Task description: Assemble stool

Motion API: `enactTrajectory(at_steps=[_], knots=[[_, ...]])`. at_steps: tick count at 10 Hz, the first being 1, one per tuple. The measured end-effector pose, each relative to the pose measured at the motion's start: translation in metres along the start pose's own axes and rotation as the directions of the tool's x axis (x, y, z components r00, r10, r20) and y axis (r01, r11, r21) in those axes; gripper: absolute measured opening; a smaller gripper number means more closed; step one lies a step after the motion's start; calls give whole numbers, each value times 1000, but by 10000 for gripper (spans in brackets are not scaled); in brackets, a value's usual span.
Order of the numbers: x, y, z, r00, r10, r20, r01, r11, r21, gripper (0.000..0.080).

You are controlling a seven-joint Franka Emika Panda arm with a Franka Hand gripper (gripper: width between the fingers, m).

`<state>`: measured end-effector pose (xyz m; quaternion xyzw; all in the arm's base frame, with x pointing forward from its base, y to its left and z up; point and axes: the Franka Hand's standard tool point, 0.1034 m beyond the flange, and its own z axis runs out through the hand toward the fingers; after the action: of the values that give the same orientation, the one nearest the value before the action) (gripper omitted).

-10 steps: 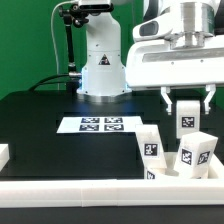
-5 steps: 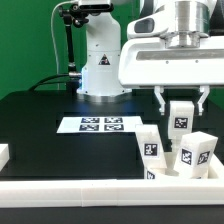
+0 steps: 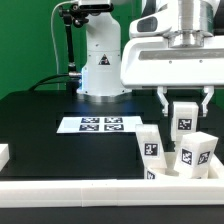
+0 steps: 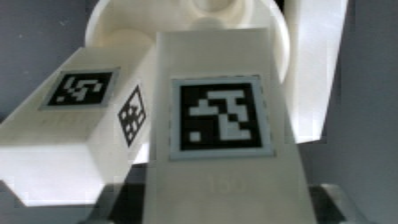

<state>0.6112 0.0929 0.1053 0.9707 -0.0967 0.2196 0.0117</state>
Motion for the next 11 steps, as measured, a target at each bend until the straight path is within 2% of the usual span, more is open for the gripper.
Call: enactTrajectory(at_steps=[5,11], knots=[[-11,-9,6,1000,-18,12,18,1000,-1,340],[-16,-4,11,1000,-23,17,23,1000,-11,340]])
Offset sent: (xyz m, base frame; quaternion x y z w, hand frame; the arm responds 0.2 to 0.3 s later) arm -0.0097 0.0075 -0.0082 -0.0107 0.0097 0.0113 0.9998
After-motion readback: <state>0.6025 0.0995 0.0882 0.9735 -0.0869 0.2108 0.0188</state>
